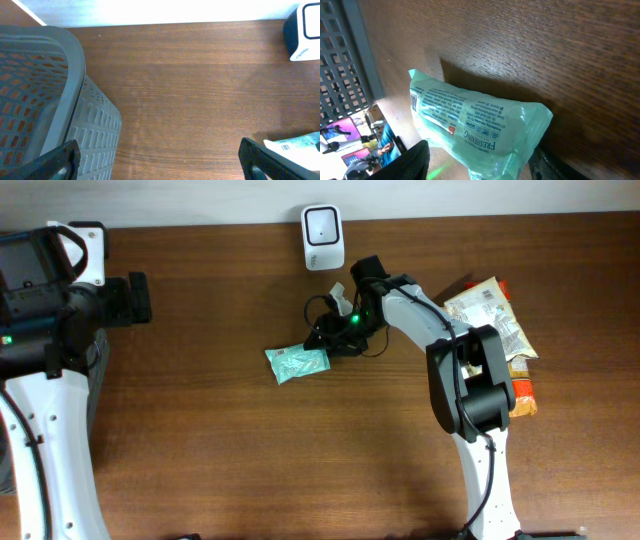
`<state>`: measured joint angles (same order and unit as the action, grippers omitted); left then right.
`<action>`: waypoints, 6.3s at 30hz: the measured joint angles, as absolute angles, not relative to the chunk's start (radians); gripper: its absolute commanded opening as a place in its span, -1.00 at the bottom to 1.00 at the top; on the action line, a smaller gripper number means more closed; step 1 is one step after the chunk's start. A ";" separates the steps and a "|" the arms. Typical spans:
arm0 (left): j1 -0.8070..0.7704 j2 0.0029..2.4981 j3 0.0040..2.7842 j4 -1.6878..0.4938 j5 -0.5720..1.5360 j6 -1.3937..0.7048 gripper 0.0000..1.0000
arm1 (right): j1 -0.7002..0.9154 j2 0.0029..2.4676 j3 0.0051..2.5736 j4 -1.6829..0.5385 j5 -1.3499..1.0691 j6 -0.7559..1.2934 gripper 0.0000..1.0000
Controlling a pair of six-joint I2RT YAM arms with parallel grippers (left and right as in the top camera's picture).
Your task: Scan the item barcode
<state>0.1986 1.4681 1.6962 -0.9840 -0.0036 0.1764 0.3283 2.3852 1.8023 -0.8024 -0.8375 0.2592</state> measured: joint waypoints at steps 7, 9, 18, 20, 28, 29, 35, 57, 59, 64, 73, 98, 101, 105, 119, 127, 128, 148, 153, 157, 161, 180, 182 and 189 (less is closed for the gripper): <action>0.199 1.468 1.696 -0.984 -0.004 0.176 0.98 | 0.376 2.368 1.716 -0.699 -0.851 0.310 -0.28; 0.199 1.468 1.696 -0.984 -0.004 0.176 0.98 | 0.381 2.368 1.705 -0.673 -0.856 0.334 -0.77; 0.199 1.468 1.696 -0.984 -0.004 0.176 0.98 | 0.376 2.352 1.701 -0.674 -0.842 0.305 -0.92; 0.199 1.468 1.696 -0.984 -0.004 0.176 0.99 | 0.361 2.286 1.689 -0.708 -0.808 0.248 -0.92; 0.199 1.468 1.696 -0.984 -0.004 0.176 0.98 | 0.276 1.921 1.685 -0.804 -0.791 0.165 -0.92; 0.199 1.468 1.696 -0.984 -0.004 0.176 0.98 | 0.264 1.903 1.685 -0.826 -0.791 0.162 -0.92; 0.199 1.468 1.696 -0.984 -0.004 0.176 0.98 | 0.171 1.760 1.685 -0.911 -0.776 0.165 -0.92; 0.199 1.468 1.696 -0.984 -0.004 0.176 0.98 | 0.224 1.731 1.851 -1.010 -0.430 0.184 -0.92; 0.199 1.468 1.696 -0.984 -0.004 0.176 0.98 | 0.270 1.731 1.882 -0.969 -0.228 0.172 -0.92; 0.199 1.468 1.696 -0.983 -0.004 0.176 0.98 | 0.407 1.836 1.897 -0.654 0.398 -0.040 -0.92; 0.199 1.468 1.696 -0.985 -0.004 0.176 0.99 | 0.453 2.255 1.893 0.099 0.681 -0.640 -0.92; 0.199 1.468 1.696 -0.984 -0.004 0.176 0.98 | 0.506 2.387 1.893 0.374 0.666 -1.098 -0.92; 0.199 1.468 1.696 -0.986 -0.004 0.176 0.98 | 0.516 2.344 1.893 0.150 0.664 -0.957 -0.92; 0.199 1.468 1.696 -0.984 -0.004 0.176 0.98 | 0.525 2.080 1.883 -0.278 0.584 -0.639 -0.92; 0.199 1.468 1.696 -0.984 -0.004 0.176 0.98 | -0.033 1.472 1.909 -1.475 -0.045 0.056 -0.92; 0.199 1.468 1.696 -0.984 -0.004 0.176 0.98 | -0.210 1.665 1.703 -1.412 -0.154 0.000 -0.92; 0.199 1.468 1.696 -0.984 -0.004 0.176 0.99 | -0.225 1.712 1.670 -1.352 -0.160 0.002 -0.84; 0.199 1.468 1.696 -0.984 -0.004 0.176 0.98 | -0.127 1.156 1.813 -1.359 -0.113 0.067 0.97; 0.199 1.468 1.696 -0.984 -0.004 0.176 0.98 | -0.127 1.085 1.812 -1.360 -0.067 0.067 0.97; 0.199 1.468 1.696 -0.984 -0.004 0.176 0.98 | -0.125 1.076 1.812 -1.360 -0.060 0.067 0.97; 0.199 1.468 1.696 -0.984 -0.004 0.176 0.98 | -0.124 1.058 1.758 -1.359 -0.052 0.067 0.97; 0.199 1.468 1.696 -0.985 -0.004 0.176 0.98 | 0.096 0.153 0.168 0.080 -0.008 -0.053 0.97; 0.199 1.468 1.696 -0.984 -0.004 0.176 0.98 | 0.096 0.120 0.141 0.083 -0.008 -0.053 0.97; 0.199 1.468 1.696 -0.984 -0.004 0.176 0.98 | 0.096 0.047 0.032 0.076 -0.008 -0.053 0.97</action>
